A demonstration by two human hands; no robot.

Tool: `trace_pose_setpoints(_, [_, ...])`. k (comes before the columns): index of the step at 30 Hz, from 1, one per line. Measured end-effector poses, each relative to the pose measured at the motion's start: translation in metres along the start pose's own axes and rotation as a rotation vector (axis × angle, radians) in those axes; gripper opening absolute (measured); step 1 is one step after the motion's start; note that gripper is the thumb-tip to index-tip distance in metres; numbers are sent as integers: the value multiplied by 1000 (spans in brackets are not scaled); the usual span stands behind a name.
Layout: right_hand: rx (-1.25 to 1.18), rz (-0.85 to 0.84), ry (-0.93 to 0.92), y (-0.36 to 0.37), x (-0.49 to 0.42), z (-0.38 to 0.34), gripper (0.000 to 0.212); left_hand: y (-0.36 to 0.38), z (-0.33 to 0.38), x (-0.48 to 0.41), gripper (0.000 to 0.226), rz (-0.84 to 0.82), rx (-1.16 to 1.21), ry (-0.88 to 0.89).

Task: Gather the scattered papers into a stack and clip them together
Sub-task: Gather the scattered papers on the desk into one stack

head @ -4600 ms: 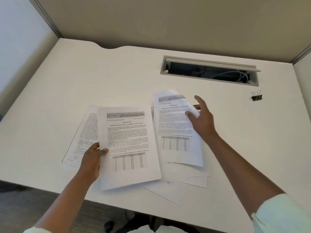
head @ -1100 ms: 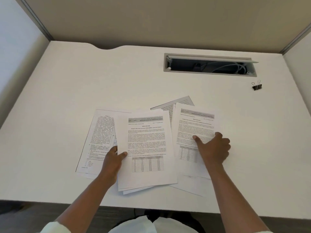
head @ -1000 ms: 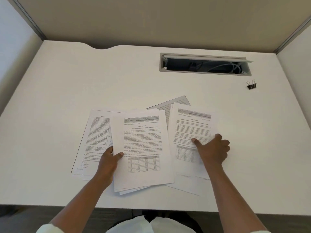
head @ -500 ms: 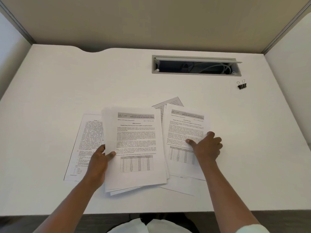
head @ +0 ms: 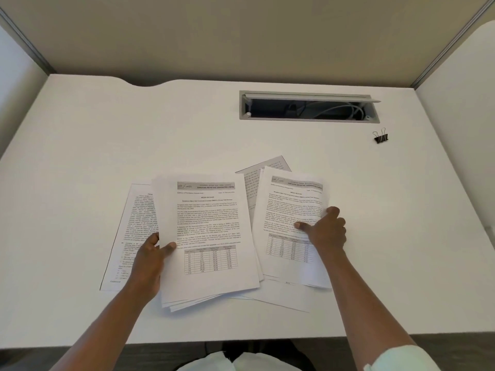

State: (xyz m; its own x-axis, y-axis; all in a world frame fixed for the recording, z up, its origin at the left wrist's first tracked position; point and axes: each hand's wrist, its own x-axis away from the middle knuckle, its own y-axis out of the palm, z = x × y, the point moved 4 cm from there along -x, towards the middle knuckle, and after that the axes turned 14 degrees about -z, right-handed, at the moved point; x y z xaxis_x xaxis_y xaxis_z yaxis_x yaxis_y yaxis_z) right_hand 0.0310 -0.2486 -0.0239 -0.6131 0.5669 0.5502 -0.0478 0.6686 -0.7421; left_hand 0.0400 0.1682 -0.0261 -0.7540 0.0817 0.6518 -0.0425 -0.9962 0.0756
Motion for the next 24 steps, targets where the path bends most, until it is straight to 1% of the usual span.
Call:
trace_pose_setpoints(4, [-61, -35, -80, 1, -2, 0, 83, 0, -2, -1, 33, -5, 11, -2])
trace_pose_setpoints(7, [-117, -14, -135, 1, 2, 1, 74, -1, -4, -2, 36, -13, 16, -4])
trace_pose_setpoints(10, [-199, 13, -203, -2, 8, 1, 66, -2, -6, -3, 33, -8, 23, -9])
trace_pose_setpoints(12, [-257, 7, -236, -5, 11, 0, 65, -2, -6, -3, 32, -4, 26, -12])
trace_pose_setpoints(14, [-332, -32, -223, -9, 12, 1, 70, -1, -7, -4, 33, -3, 32, -17])
trace_pose_setpoints(17, [-490, -104, -115, -10, 10, 5, 75, -3, -9, -5, 34, 1, 26, -20])
trace_pose_setpoints(19, [-537, -121, -67, -8, 7, 10, 67, -2, -10, -5, 34, 3, 19, -21])
trace_pose_setpoints(22, [-578, -139, -30, -5, 1, 20, 44, -1, -11, -6, 34, 6, 15, -25])
trace_pose_setpoints(24, [-521, -122, -56, -7, 1, 22, 29, -1, -12, -6, 33, 3, 7, -29])
